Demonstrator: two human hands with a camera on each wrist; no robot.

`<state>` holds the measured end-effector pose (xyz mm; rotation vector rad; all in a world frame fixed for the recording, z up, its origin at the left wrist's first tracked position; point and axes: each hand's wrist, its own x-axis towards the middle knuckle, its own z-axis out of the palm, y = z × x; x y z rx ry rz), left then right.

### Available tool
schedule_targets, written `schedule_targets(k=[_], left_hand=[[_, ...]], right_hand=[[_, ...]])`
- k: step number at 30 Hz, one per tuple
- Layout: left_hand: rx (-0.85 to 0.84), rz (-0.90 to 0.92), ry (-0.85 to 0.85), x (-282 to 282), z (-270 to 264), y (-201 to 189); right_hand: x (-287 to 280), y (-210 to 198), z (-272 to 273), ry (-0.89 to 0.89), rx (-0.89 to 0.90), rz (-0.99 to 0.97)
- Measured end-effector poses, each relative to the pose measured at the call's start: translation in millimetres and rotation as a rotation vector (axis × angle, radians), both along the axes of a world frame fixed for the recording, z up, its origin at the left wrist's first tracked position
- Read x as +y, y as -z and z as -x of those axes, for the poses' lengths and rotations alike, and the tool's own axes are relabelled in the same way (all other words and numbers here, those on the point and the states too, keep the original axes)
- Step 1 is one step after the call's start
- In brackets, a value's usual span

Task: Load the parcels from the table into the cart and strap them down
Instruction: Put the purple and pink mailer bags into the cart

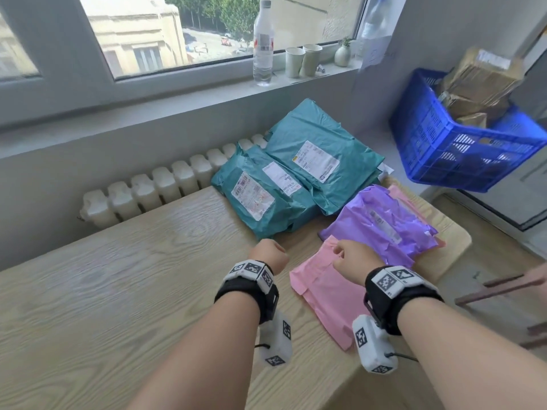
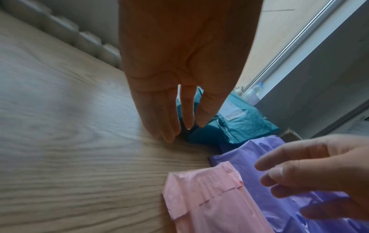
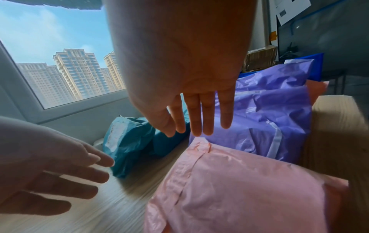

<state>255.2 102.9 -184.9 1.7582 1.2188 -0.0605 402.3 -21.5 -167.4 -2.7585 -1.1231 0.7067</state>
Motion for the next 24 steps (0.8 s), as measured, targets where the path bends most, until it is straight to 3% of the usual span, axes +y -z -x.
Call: schedule_targets(k=[8, 14, 18, 24], left_hand=[[0.118, 0.253, -0.040, -28.3, -30.0, 43.9], [0.142, 0.386, -0.188, -40.7, -39.2, 81.9], [0.093, 0.451, -0.289, -47.5, -42.8, 79.8], [0.014, 0.370, -0.366, -62.5, -43.6, 64.0]], right_hand=[[-16.7, 28.7, -26.5, 0.044, -0.014, 0.102], [-22.0, 42.7, -37.4, -0.025, -0.007, 0.126], [-20.4, 50.2, -39.0, -0.071, 0.077, 0.132], [-16.3, 58.8, -43.7, -0.052, 0.194, 0.119]])
